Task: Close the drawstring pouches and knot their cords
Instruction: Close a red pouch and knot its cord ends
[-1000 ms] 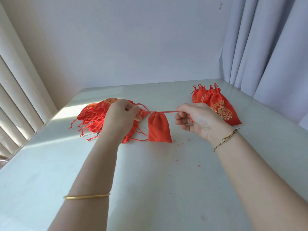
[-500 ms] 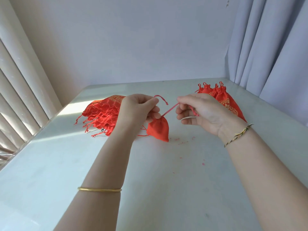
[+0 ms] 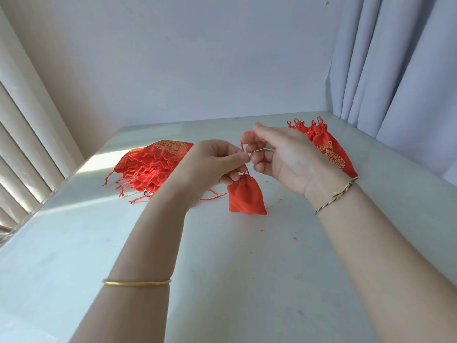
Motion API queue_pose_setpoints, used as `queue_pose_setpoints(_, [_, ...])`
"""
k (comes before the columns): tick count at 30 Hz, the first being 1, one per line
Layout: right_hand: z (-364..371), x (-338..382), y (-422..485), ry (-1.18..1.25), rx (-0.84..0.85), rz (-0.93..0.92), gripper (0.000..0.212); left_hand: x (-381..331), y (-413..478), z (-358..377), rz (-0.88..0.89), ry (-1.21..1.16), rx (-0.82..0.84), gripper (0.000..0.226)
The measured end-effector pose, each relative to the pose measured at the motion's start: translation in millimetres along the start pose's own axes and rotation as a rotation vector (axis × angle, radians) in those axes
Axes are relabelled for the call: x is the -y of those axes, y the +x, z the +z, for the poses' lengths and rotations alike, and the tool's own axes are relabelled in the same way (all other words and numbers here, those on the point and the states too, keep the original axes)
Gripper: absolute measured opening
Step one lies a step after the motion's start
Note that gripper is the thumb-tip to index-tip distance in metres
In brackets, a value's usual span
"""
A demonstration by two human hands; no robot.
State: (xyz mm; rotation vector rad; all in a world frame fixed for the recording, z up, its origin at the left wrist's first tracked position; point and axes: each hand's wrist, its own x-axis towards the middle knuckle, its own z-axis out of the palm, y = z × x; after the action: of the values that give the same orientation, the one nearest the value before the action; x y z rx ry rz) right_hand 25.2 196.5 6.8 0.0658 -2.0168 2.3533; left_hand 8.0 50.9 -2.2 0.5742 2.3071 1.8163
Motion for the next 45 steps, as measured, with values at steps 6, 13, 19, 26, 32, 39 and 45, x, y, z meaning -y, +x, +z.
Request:
queue_pose_setpoints(6, [-4.0, -8.1, 1.9, 0.116, 0.081, 0.233, 0.031, -0.8, 0.5, 0.5, -0.027, -0.107, -0.049, 0.014])
queue_pose_setpoints(13, [-5.8, -10.7, 1.7, -0.067, -0.008, 0.076, 0.020, 2.0, 1.7, -2.5, -0.074, -0.135, -0.171, 0.013])
queue_pose_setpoints(19, [-3.7, -15.7, 3.5, -0.290, 0.073, -0.135, 0.016, 0.9, 1.4, -1.9, -0.098, -0.168, -0.209, 0.012])
queue_pose_setpoints(26, [4.4, -24.8, 8.6, -0.522, -0.058, -0.377, 0.016, 1.6, 1.8, -1.2, -0.087, -0.134, -0.249, 0.015])
queue_pose_setpoints(32, [9.8, -29.3, 6.1, -0.858, -0.160, -0.658, 0.003, 2.9, 3.2, -2.9, -0.092, -0.154, -0.277, 0.011])
queue_pose_setpoints(39, [6.3, -33.5, 9.9, -0.924, -0.183, -0.658, 0.009, -4.7, 2.4, -5.2, -0.095, -0.154, -0.295, 0.021])
queue_pose_setpoints(45, [8.1, -37.2, 7.9, -0.433, -0.153, -0.312, 0.012, -7.5, 0.2, 1.2, -0.068, -0.038, -0.316, 0.033])
